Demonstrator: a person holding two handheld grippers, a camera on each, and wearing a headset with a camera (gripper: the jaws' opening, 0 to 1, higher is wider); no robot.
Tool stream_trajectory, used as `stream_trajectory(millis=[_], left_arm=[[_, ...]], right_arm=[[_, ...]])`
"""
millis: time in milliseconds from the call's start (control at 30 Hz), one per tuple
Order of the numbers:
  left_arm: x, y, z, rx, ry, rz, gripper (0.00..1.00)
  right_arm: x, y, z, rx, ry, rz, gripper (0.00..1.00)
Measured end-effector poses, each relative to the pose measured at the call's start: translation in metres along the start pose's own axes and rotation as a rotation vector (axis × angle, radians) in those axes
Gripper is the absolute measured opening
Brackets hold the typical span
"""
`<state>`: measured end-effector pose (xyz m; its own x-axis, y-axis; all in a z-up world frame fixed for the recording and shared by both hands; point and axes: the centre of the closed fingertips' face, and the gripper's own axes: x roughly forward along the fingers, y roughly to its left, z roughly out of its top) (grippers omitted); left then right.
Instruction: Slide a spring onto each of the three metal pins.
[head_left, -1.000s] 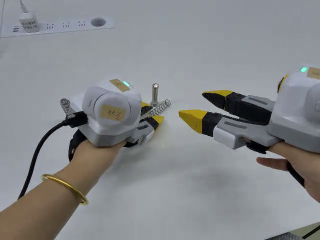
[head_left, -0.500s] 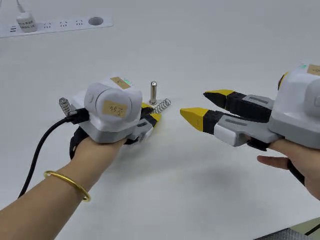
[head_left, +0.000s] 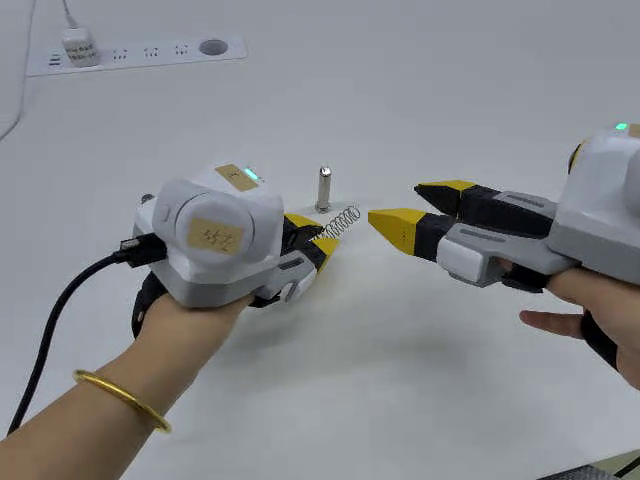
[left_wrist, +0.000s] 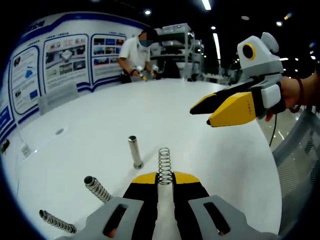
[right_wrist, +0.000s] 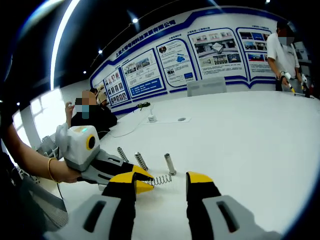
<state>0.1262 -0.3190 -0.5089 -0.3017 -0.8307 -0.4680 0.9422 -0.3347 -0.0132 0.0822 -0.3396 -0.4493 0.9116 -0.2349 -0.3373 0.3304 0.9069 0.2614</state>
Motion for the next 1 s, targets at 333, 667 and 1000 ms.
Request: stream_trajectory(millis=[333, 667, 1000], left_arm=[[-0.032, -0.004, 0.025, -0.036, -0.127, 0.003, 0.10], [-0.058, -0.005, 0.038, -0.083, -0.246, 0.011, 0.10], [-0.077, -0.007, 0.051, -0.119, -0.343, 0.010, 0.10]], right_arm=[[0.005, 0.016, 0.014, 0.087, -0.019, 0.065, 0.39], [0.011, 0.042, 0.025, 0.225, -0.037, 0.190, 0.32], [0.017, 0.062, 0.030, 0.309, -0.038, 0.265, 0.27]])
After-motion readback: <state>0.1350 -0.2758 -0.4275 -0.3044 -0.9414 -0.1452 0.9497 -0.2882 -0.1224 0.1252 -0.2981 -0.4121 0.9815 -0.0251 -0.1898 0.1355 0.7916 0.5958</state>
